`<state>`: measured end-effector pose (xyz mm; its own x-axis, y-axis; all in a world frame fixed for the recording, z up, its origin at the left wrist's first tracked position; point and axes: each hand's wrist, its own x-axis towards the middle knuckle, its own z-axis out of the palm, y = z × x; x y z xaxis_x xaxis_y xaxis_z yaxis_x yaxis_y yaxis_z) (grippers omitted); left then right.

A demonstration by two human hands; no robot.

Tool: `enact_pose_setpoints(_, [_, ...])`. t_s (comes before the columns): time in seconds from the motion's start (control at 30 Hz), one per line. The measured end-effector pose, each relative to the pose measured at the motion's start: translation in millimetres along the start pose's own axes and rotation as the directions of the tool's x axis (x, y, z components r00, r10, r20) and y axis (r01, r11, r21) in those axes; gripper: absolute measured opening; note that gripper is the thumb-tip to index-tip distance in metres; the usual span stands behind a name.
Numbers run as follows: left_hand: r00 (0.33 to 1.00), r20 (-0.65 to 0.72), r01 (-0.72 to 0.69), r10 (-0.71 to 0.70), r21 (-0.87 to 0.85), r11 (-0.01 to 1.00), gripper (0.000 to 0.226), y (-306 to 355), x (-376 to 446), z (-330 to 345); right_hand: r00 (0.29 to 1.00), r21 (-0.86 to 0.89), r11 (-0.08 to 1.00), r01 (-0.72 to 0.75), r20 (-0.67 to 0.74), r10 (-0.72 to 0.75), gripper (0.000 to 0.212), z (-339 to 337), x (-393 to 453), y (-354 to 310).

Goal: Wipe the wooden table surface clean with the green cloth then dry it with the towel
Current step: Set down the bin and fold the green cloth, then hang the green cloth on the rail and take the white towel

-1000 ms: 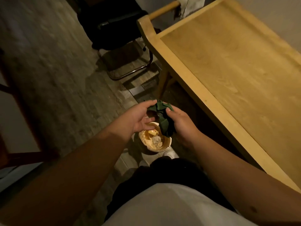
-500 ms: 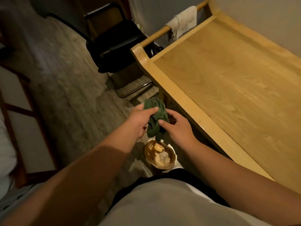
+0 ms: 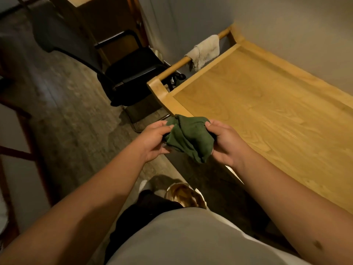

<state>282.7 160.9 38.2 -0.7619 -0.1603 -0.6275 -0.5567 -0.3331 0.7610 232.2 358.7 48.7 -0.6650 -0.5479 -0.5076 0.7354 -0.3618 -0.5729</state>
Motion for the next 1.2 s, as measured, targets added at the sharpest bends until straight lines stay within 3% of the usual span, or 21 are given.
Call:
enact_pose_setpoints(0.07, [0.997, 0.068, -0.024, 0.025, -0.024, 0.999, 0.013, 5.9, 12.3, -2.8, 1.000, 0.023, 1.000, 0.021, 0.001, -0.021, 0.021, 9.1, 10.4, -6.5])
enact_pose_setpoints(0.13, [0.986, 0.146, -0.087, 0.084, 0.013, 0.996, 0.050, 12.8, 28.0, -11.2, 0.999, 0.038, 0.998, 0.042, -0.012, -0.041, 0.022, 16.3, 23.5, -13.5])
enact_pose_setpoints(0.23, [0.943, 0.302, -0.226, 0.142, 0.265, 0.937, 0.091, 27.9, 61.6, -25.8, 0.995, 0.061, 0.993, 0.096, -0.029, -0.095, 0.027, 26.0, 49.8, -27.4])
enact_pose_setpoints(0.3, [0.930, 0.336, -0.273, 0.148, 0.365, 0.890, 0.092, 43.4, 90.4, -35.4, 0.987, 0.070, 0.986, 0.153, -0.064, -0.149, 0.028, 33.7, 73.0, -37.2])
enact_pose_setpoints(0.43, [0.949, 0.309, -0.215, 0.069, 0.470, 0.856, 0.076, 92.1, 155.0, -59.9, 0.962, 0.124, 0.964, 0.236, -0.167, -0.214, 0.020, 59.1, 125.9, -51.9])
enact_pose_setpoints(0.57, [0.899, 0.438, -0.257, -0.007, 0.539, 0.802, 0.072, 150.5, 205.5, -80.5, 0.953, 0.140, 0.955, 0.261, -0.195, -0.232, 0.018, 98.2, 173.4, -67.3])
enact_pose_setpoints(0.63, [0.863, 0.504, -0.378, 0.047, 0.580, 0.721, 0.092, 186.0, 223.6, -86.2, 0.960, 0.048, 0.967, 0.252, -0.136, -0.243, 0.021, 118.3, 193.4, -83.3])
enact_pose_setpoints(0.73, [0.725, 0.662, -0.664, 0.187, 0.602, 0.443, 0.108, 237.6, 243.0, -89.8, 0.965, -0.171, 0.965, 0.200, -0.137, -0.224, 0.022, 138.7, 226.8, -108.5])
enact_pose_setpoints(0.8, [0.644, 0.734, -0.756, 0.215, 0.568, 0.325, 0.098, 263.1, 253.7, -88.6, 0.963, -0.328, 0.934, 0.139, -0.175, -0.205, 0.016, 146.7, 252.0, -124.9])
enact_pose_setpoints(0.9, [0.640, 0.763, -0.745, 0.085, 0.590, 0.313, 0.062, 287.0, 271.9, -82.5, 0.960, -0.520, 0.852, 0.062, -0.201, -0.193, 0.019, 156.2, 281.3, -143.8])
enact_pose_setpoints(1.0, [0.634, 0.770, -0.763, 0.069, 0.609, 0.215, 0.019, 301.4, 289.4, -76.8, 0.941, -0.627, 0.777, 0.044, -0.235, -0.243, 0.012, 156.6, 298.7, -152.7])
enact_pose_setpoints(1.1, [0.626, 0.777, -0.777, 0.071, 0.613, 0.143, 0.009, 313.3, 298.9, -70.7, 0.891, -0.597, 0.791, 0.137, -0.274, -0.362, 0.010, 146.7, 307.3, -146.7])
enact_pose_setpoints(1.2, [0.589, 0.801, -0.803, 0.103, 0.568, 0.180, 0.011, 321.3, 301.8, -64.6, 0.808, -0.656, 0.711, 0.255, -0.259, -0.529, 0.022, 129.2, 308.6, -132.2])
